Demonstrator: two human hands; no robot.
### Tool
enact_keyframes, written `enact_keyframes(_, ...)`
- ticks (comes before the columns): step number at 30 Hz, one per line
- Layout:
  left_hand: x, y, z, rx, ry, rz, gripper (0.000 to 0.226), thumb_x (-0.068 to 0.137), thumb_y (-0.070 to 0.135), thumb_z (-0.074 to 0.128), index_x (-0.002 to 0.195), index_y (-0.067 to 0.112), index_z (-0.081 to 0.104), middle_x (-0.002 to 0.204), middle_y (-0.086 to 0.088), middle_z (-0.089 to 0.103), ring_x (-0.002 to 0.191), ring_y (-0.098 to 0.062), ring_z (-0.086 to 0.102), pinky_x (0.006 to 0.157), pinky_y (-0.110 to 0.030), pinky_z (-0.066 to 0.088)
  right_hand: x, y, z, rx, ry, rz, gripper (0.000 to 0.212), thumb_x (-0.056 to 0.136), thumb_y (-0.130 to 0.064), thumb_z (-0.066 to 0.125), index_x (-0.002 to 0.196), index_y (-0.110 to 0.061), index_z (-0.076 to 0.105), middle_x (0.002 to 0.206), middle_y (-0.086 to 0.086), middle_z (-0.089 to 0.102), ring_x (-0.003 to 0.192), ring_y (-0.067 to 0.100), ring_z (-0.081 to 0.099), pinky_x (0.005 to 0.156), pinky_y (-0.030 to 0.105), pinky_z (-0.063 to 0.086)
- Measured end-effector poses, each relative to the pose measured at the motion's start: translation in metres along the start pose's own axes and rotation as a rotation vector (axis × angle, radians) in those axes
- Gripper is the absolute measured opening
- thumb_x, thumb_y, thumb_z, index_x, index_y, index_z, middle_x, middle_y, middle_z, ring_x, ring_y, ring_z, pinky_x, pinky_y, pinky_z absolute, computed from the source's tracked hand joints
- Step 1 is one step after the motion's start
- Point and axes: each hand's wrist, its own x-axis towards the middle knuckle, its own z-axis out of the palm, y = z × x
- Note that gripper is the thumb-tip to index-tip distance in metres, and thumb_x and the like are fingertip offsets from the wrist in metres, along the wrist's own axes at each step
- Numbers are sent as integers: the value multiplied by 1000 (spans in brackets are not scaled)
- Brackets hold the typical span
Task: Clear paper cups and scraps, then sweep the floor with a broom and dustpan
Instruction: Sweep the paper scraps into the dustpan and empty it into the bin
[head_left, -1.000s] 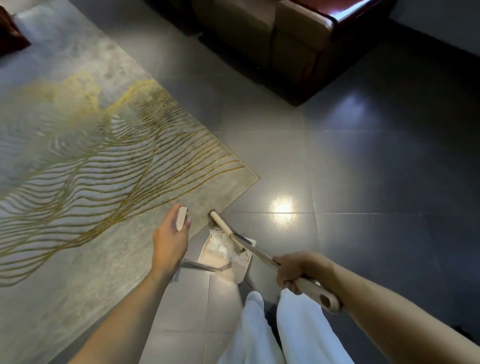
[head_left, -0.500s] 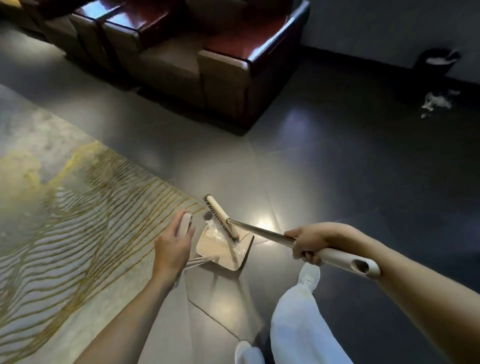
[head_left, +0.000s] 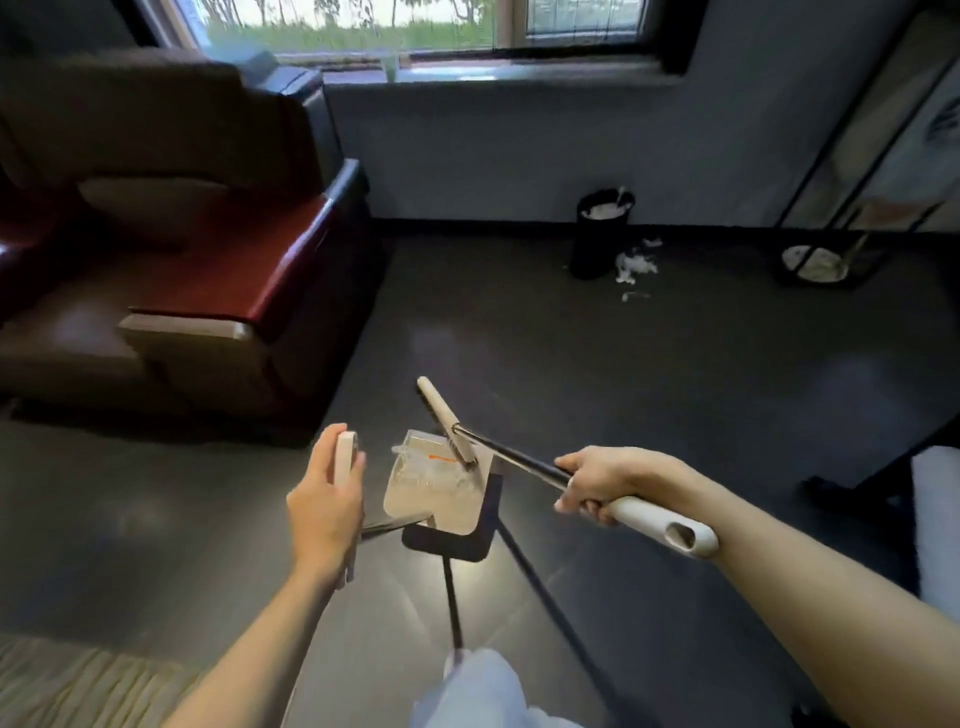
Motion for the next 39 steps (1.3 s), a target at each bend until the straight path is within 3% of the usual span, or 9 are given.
enact_keyframes(3, 61, 34, 67, -27, -67, 51, 32, 94, 31, 59, 122, 44, 53, 100, 6, 65, 83, -14, 62, 74, -33, 50, 24, -9, -72, 115, 53, 20, 46, 90, -3, 57, 134, -12, 46, 43, -5, 48, 37, 5, 43, 39, 17, 40)
enact_keyframes(6, 118, 67, 139, -47, -146, 92, 31, 93, 28, 61, 121, 40, 57, 94, 15, 65, 81, 3, 61, 71, -15, 43, 49, -10, -141, 234, 101, 44, 52, 91, -1, 57, 139, -14, 40, 41, -5, 47, 36, 5, 42, 36, 16, 37)
enact_keyframes(9, 171, 100, 213, -46, -225, 121, 28, 93, 29, 62, 118, 39, 59, 81, 27, 62, 76, 15, 58, 68, -16, 39, 70, -6, -208, 416, 154, 63, 69, 92, 2, 55, 149, -21, 24, 41, -5, 41, 35, 5, 39, 35, 14, 34)
enact_keyframes(11, 205, 129, 263, -26, -273, 139, 26, 93, 31, 61, 118, 39, 60, 76, 28, 61, 71, 13, 58, 67, -18, 39, 83, -2, -255, 520, 180, 73, 70, 92, 2, 54, 149, -23, 22, 41, -4, 39, 34, 5, 38, 35, 14, 33)
enact_keyframes(15, 254, 179, 360, -24, -372, 137, 27, 93, 30, 61, 119, 39, 60, 78, 12, 65, 67, -10, 60, 69, -28, 43, 99, 20, -333, 719, 240, 108, 68, 93, 3, 52, 148, -24, 24, 41, -4, 39, 34, 4, 38, 33, 14, 33)
enact_keyframes(18, 289, 213, 436, -22, -408, 151, 28, 93, 29, 61, 119, 41, 59, 78, 15, 64, 66, -11, 61, 68, -31, 47, 123, 38, -400, 819, 275, 121, 68, 94, 3, 52, 149, -24, 22, 41, -3, 39, 34, 4, 36, 33, 14, 32)
enact_keyframes(27, 365, 296, 647, -16, -357, 93, 30, 93, 29, 61, 113, 49, 53, 73, 13, 62, 58, -13, 59, 59, -34, 50, 203, 68, -655, 777, 307, 146, 74, 93, 1, 54, 151, -26, 18, 39, -2, 48, 35, 5, 41, 34, 16, 36)
enact_keyframes(36, 433, 357, 791, 13, -327, 37, 32, 92, 31, 59, 106, 58, 50, 68, 7, 63, 52, -17, 59, 52, -44, 55, 279, 43, -865, 638, 284, 184, 76, 91, -1, 58, 151, -28, 20, 43, -1, 51, 37, 6, 44, 36, 18, 38)
enact_keyframes(39, 456, 377, 835, -12, -343, 9, 34, 92, 35, 59, 96, 68, 50, 65, 12, 63, 46, -5, 57, 40, -29, 50, 311, 33, -910, 643, 253, 184, 76, 93, 1, 55, 152, -28, 17, 41, -2, 47, 35, 5, 41, 34, 17, 36)
